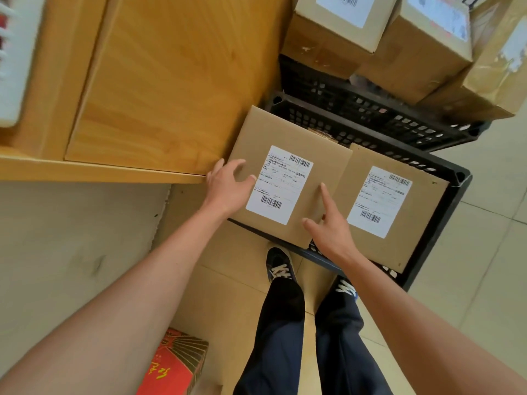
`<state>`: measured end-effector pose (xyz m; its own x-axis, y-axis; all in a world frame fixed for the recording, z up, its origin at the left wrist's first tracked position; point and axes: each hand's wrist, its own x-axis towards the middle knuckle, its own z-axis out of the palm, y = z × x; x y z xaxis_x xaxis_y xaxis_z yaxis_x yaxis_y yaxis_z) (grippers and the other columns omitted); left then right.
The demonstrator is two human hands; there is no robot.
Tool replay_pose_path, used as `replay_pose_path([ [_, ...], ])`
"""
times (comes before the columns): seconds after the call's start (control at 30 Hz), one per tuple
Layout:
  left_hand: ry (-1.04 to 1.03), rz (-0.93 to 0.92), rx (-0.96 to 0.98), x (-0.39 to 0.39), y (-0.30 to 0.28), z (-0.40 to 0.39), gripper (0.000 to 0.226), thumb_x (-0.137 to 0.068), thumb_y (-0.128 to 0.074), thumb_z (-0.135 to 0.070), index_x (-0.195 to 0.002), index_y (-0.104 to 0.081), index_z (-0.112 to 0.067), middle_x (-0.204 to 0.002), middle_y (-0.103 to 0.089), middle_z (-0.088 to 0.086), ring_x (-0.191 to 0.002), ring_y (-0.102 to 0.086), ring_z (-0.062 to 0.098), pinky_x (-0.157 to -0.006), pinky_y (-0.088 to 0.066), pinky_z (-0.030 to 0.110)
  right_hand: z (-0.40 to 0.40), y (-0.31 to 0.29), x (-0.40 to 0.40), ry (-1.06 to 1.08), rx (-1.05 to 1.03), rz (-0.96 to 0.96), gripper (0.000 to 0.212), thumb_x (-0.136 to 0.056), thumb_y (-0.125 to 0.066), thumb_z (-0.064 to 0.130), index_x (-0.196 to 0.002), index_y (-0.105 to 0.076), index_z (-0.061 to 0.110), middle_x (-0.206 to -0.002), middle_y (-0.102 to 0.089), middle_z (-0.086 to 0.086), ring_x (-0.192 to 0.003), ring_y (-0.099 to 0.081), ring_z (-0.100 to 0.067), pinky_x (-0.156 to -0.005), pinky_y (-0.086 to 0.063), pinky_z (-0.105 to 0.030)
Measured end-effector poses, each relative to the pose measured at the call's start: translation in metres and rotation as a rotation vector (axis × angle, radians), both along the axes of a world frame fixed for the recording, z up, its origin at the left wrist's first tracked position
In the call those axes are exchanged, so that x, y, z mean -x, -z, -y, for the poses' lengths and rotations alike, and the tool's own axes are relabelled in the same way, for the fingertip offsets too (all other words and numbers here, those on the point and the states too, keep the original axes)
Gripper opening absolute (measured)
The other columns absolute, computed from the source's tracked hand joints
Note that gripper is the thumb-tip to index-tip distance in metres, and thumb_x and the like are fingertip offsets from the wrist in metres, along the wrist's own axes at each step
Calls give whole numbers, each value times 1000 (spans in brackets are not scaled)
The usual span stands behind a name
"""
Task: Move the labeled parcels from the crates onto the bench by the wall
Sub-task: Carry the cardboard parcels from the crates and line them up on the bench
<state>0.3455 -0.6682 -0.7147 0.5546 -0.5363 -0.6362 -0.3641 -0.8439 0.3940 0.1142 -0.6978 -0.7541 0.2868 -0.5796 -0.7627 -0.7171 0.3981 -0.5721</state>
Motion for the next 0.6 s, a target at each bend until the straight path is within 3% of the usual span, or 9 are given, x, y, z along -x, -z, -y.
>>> replay_pose_path([
  [0.1,-80,-42,81,1,8,-4,41,-94,-65,-34,-135,-57,-30,-151,-44,-3,-144,-36,20,-116,-33,39,-4,2,0,43,0,20,91,-90,-67,25,-157,-9,47,-113,-39,5,-102,-41,-13,-105,-46,-45],
  [0.2,-21,-19,66,6,4,-9,43,-94,-65,-35,-135,-56,-32,-159,-35,2,-149,-26,21,-120,-28,44,-5,-7,0,73,48,31,90,-88,-68,25,-158,-14,44,-130,-47,5,-108,-43,-13,-110,-44,-48],
  [0.27,15,-4,76,14,-8,-13,46,-93,-65,-34,-138,-54,-33,-163,-25,3,-152,-19,20,-121,-24,45,-7,-17,1,68,96,26,91,-88,-69,23,-159,-15,41,-158,-33,2,-134,-40,-17,-120,-30,-43],
  [0.33,28,-11,107,25,-24,-18,51,-93,-66,-33,-141,-50,-36,-166,-17,2,-153,-16,21,-122,-24,45,-9,-31,3,54,141,9,94,-88,-72,24,-159,-13,42,-166,-18,-1,-151,-20,-19,-120,-17,-35],
  [0.47,71,-20,123,46,-57,-31,67,-92,-69,-32,-150,-38,-44,-168,-4,3,-154,-11,25,-123,-22,48,-16,-65,17,23,250,-43,101,-85,-78,34,-155,-8,53,-166,-12,-3,-150,-17,-26,-121,-24,-46],
  [0.6,88,15,126,70,-92,-48,81,-88,-73,-31,-153,-29,-50,-168,2,4,-155,-6,25,-122,-21,50,-25,-106,36,-26,319,-56,104,-82,-81,39,-155,-9,52,-166,-8,-5,-151,-17,-27,-120,-27,-54],
])
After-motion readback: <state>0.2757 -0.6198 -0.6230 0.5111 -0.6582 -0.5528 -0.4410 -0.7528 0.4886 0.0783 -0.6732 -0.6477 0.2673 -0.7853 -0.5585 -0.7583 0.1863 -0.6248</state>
